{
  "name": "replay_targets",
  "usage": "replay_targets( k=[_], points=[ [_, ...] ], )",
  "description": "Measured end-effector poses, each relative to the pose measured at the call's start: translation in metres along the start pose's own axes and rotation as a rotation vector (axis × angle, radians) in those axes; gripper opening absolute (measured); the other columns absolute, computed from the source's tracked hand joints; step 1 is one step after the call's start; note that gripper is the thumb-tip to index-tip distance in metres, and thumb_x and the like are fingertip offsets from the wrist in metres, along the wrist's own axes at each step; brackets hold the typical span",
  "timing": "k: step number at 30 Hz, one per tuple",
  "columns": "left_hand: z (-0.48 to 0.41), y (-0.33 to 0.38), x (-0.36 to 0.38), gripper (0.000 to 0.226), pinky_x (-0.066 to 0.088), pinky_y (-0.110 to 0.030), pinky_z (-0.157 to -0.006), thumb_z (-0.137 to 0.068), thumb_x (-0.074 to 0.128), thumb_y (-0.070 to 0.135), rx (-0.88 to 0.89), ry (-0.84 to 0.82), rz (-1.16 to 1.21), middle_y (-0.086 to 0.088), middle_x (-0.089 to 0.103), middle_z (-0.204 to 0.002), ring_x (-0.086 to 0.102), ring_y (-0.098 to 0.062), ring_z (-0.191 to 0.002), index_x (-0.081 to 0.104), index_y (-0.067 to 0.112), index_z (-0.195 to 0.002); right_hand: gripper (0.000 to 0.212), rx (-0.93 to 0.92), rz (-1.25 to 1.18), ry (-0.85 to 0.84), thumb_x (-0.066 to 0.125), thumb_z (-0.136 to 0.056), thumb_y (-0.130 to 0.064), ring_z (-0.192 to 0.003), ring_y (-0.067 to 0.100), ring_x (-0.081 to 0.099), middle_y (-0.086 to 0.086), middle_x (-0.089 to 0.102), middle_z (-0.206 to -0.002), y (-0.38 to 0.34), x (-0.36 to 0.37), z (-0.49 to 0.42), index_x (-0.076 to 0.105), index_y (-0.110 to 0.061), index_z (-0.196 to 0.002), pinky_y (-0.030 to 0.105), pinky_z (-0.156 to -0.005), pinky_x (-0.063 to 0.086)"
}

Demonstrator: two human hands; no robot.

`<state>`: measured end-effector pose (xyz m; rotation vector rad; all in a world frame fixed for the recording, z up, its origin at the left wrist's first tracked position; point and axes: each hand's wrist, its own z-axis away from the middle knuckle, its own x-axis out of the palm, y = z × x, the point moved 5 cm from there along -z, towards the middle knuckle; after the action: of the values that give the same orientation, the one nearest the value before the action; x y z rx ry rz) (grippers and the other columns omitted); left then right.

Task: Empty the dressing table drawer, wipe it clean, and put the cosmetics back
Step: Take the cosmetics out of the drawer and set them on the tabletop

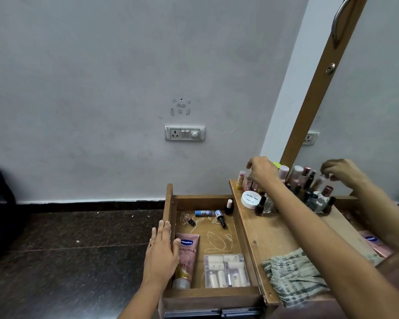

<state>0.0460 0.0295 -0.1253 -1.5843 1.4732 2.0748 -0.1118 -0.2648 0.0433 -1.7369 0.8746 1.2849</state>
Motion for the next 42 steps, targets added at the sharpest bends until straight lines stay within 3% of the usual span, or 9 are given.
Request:
replay_targets(
  k=[4,7,14,26,33,36,39,40,42],
  points=[
    [0.000,0.000,-0.001,0.064,0.018,-0.038,-0.117,-0.100,0.035,0.047,-0.005,-0.001,0.002,0.007,0.002,-0.161,-0.001,-0.016,-0.148,0.009,0.024,-0.155,0.037,-0.144,-0.279,0.071,0.080,-0.074,-0.026,-0.088,0.015,0.063,0.001,0.068,-0.099,-0.031,-0.014,0.022,0.070,-0.013,-0.107,0.028,-0.079,0.051],
    [0.001,0.000,-0.001,0.064,0.017,-0.038,-0.117,-0.100,0.035,0.046,-0.003,-0.003,0.007,0.007,0.003,-0.161,-0.002,-0.016,-0.148,0.010,0.024,-0.155,0.032,-0.227,-0.403,-0.098,0.080,-0.075,-0.017,-0.084,0.010,0.062,0.004,0.071,-0.099,-0.060,0.012,0.039,0.071,-0.009,-0.104,0.017,-0.077,0.047],
    [0.000,0.000,-0.002,0.063,0.018,-0.038,-0.117,-0.100,0.035,0.045,0.006,0.001,0.013,0.007,0.004,-0.161,-0.001,-0.016,-0.149,0.012,0.024,-0.154,0.033,-0.189,-0.322,-0.484,0.070,-0.084,-0.010,-0.106,0.019,0.061,0.007,0.065,-0.118,-0.097,0.127,0.069,0.065,-0.008,-0.116,0.024,-0.086,0.049],
    [0.000,-0.002,0.000,0.062,0.015,-0.034,-0.118,-0.101,0.035,0.044,0.021,0.019,0.028,0.008,0.003,-0.161,-0.002,-0.013,-0.148,0.012,0.025,-0.155,0.023,-0.032,-0.288,-0.398,0.070,-0.086,-0.023,-0.099,0.024,0.065,0.009,0.068,-0.105,-0.120,0.204,0.084,0.064,-0.011,-0.105,0.033,-0.079,0.053],
    [0.001,-0.003,-0.001,0.061,0.016,-0.035,-0.118,-0.101,0.036,0.043,0.020,0.020,0.027,0.008,0.003,-0.161,-0.002,-0.014,-0.148,0.012,0.025,-0.154,0.019,-0.046,-0.123,-0.340,0.058,-0.092,-0.014,-0.103,0.028,0.064,0.011,0.067,-0.109,-0.127,0.207,0.086,0.062,-0.009,-0.110,0.032,-0.077,0.050],
    [0.000,-0.002,-0.001,0.061,0.015,-0.034,-0.118,-0.101,0.037,0.043,0.023,0.025,0.025,0.008,0.004,-0.161,-0.001,-0.014,-0.148,0.013,0.025,-0.154,0.016,0.070,-0.291,-0.333,0.057,-0.090,-0.018,-0.089,0.026,0.068,0.011,0.070,-0.094,-0.121,0.205,0.080,0.068,-0.007,-0.096,0.033,-0.071,0.052],
    [-0.001,-0.001,-0.001,0.062,0.015,-0.035,-0.118,-0.101,0.037,0.043,0.029,0.025,0.019,0.006,0.005,-0.162,0.000,-0.015,-0.149,0.013,0.024,-0.154,0.038,0.165,-0.574,-0.325,0.058,-0.092,-0.026,-0.058,0.017,0.060,0.005,0.061,-0.059,-0.113,0.193,0.074,0.063,-0.011,-0.058,0.030,-0.063,0.046],
    [-0.001,-0.001,-0.001,0.062,0.015,-0.035,-0.118,-0.101,0.037,0.044,0.032,0.025,0.017,0.006,0.006,-0.162,0.001,-0.016,-0.149,0.014,0.023,-0.154,0.041,0.189,-0.722,-0.338,0.057,-0.093,-0.027,-0.053,0.014,0.054,0.003,0.057,-0.057,-0.112,0.186,0.074,0.057,-0.013,-0.054,0.029,-0.062,0.044],
    [-0.001,-0.001,-0.001,0.062,0.017,-0.036,-0.118,-0.101,0.036,0.044,0.033,0.023,0.012,0.005,0.007,-0.162,0.002,-0.017,-0.149,0.014,0.022,-0.154,0.026,0.245,-1.148,-0.398,0.054,-0.095,-0.014,-0.057,0.011,0.053,0.005,0.058,-0.069,-0.113,0.167,0.077,0.058,-0.012,-0.069,0.026,-0.060,0.046]
  ],
)
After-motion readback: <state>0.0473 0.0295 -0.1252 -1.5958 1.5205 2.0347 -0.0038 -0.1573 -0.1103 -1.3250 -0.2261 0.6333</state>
